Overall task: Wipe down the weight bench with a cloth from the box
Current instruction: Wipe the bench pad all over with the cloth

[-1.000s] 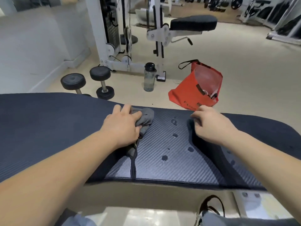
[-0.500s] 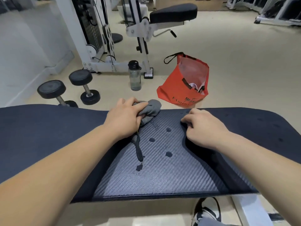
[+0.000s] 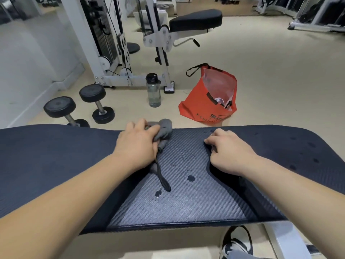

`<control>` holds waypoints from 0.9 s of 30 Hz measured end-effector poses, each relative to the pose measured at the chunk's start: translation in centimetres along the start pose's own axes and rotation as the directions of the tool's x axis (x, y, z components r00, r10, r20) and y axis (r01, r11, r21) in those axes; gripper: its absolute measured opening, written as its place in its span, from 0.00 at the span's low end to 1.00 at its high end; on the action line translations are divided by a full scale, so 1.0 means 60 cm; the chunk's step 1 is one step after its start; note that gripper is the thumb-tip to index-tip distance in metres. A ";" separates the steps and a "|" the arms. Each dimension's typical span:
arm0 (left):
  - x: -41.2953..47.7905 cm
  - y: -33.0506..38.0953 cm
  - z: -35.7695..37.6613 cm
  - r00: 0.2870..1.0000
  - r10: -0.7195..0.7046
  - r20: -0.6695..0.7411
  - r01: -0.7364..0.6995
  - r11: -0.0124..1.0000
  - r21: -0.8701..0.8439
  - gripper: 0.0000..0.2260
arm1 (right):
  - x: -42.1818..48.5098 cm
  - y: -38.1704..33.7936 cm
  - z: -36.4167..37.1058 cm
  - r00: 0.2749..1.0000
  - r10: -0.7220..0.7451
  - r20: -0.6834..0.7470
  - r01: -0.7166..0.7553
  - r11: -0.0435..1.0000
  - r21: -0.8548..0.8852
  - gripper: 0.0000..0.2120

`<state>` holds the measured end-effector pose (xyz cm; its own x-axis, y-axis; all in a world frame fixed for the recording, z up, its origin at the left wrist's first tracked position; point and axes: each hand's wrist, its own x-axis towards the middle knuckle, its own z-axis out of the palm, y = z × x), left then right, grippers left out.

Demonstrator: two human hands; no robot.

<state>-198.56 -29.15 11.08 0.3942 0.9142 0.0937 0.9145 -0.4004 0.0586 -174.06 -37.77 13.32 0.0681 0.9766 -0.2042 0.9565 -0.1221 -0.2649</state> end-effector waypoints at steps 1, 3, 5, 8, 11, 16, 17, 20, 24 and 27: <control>-0.020 0.007 -0.002 0.996 0.087 0.015 -0.087 0.996 -0.020 0.19 | -0.001 0.000 0.000 1.000 -0.001 0.000 0.001 1.000 -0.004 0.24; -0.065 0.023 -0.011 0.949 0.313 0.022 -0.307 0.941 -0.144 0.22 | -0.001 0.000 0.000 1.000 -0.005 -0.005 0.005 1.000 -0.018 0.23; -0.081 0.017 -0.009 0.916 0.399 0.026 -0.384 0.896 -0.225 0.24 | -0.002 -0.002 -0.003 1.000 -0.007 0.001 0.007 0.999 -0.033 0.22; -0.064 -0.027 0.000 0.994 0.109 -0.018 -0.111 0.984 -0.141 0.23 | -0.008 -0.008 -0.005 1.000 -0.003 0.004 0.003 1.000 -0.023 0.18; -0.083 -0.042 -0.013 0.999 -0.040 0.007 0.040 0.999 0.013 0.21 | -0.014 -0.020 -0.006 0.999 -0.017 -0.029 0.017 1.000 -0.010 0.14; -0.191 -0.001 -0.045 0.942 0.313 0.118 -0.305 0.948 -0.087 0.21 | -0.026 -0.043 -0.005 0.999 -0.042 0.013 0.042 0.997 -0.059 0.11; -0.197 -0.008 -0.049 0.928 0.344 0.147 -0.329 0.937 -0.118 0.23 | -0.028 -0.046 -0.005 0.999 -0.045 0.028 0.047 0.997 -0.065 0.09; -0.172 -0.034 -0.045 0.979 0.125 0.162 -0.120 0.992 -0.042 0.24 | -0.028 -0.047 -0.006 0.996 -0.057 0.062 0.062 0.996 -0.071 0.08; -0.175 0.045 -0.046 0.987 -0.136 0.081 0.126 0.985 0.119 0.20 | -0.029 -0.043 -0.003 0.994 -0.082 0.074 0.088 0.992 -0.088 0.09; -0.228 0.085 -0.046 0.982 0.165 0.095 -0.165 0.986 -0.013 0.22 | -0.026 -0.040 0.000 0.995 -0.088 0.052 0.092 0.993 -0.076 0.13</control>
<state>-199.53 -43.86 12.85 0.5467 0.8373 0.0071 0.8358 -0.5462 0.0557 -176.46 -39.00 14.30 -0.0313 0.9730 -0.2288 0.9775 -0.0179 -0.2100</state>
